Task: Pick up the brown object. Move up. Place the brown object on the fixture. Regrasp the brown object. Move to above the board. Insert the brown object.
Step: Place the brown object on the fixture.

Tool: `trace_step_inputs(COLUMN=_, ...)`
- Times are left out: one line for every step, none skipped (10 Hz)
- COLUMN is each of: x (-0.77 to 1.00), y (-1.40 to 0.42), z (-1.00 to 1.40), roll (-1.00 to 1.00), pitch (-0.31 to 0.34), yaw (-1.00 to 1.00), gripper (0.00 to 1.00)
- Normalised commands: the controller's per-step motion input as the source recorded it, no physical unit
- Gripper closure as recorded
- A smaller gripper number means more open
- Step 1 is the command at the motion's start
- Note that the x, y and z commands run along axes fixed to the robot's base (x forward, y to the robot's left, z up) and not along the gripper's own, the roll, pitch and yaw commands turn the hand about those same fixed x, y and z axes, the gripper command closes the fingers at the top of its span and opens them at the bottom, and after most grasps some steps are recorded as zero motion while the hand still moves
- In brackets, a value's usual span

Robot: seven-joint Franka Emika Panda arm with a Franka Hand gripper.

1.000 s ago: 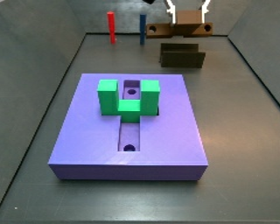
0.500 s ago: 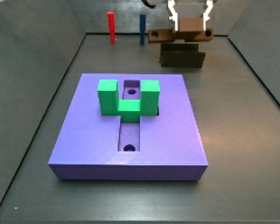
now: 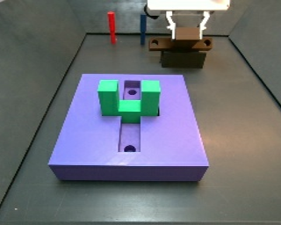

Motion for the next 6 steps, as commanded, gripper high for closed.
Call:
trace_step_inputs(x=0.09, y=0.0, z=-0.18, roll=0.0, pitch=-0.097, yaw=0.11, gripper=1.0)
trace_step_inputs(x=0.18, y=0.0, z=-0.25, roll=0.15, pitch=-0.071, yaw=0.16, gripper=1.0)
trace_step_inputs(x=0.23, y=0.02, z=-0.32, roll=0.12, pitch=-0.103, yaw=0.15, gripper=1.0)
trace_step_inputs(x=0.33, y=0.0, z=-0.35, roll=0.0, pitch=-0.126, yaw=0.13, gripper=1.0)
trace_step_inputs(x=0.42, y=0.0, z=-0.34, roll=0.0, pitch=-0.069, yaw=0.07, gripper=1.0)
trace_step_inputs(x=0.3, y=0.03, z=-0.27, roll=0.0, pitch=0.0, yaw=0.0, gripper=1.0)
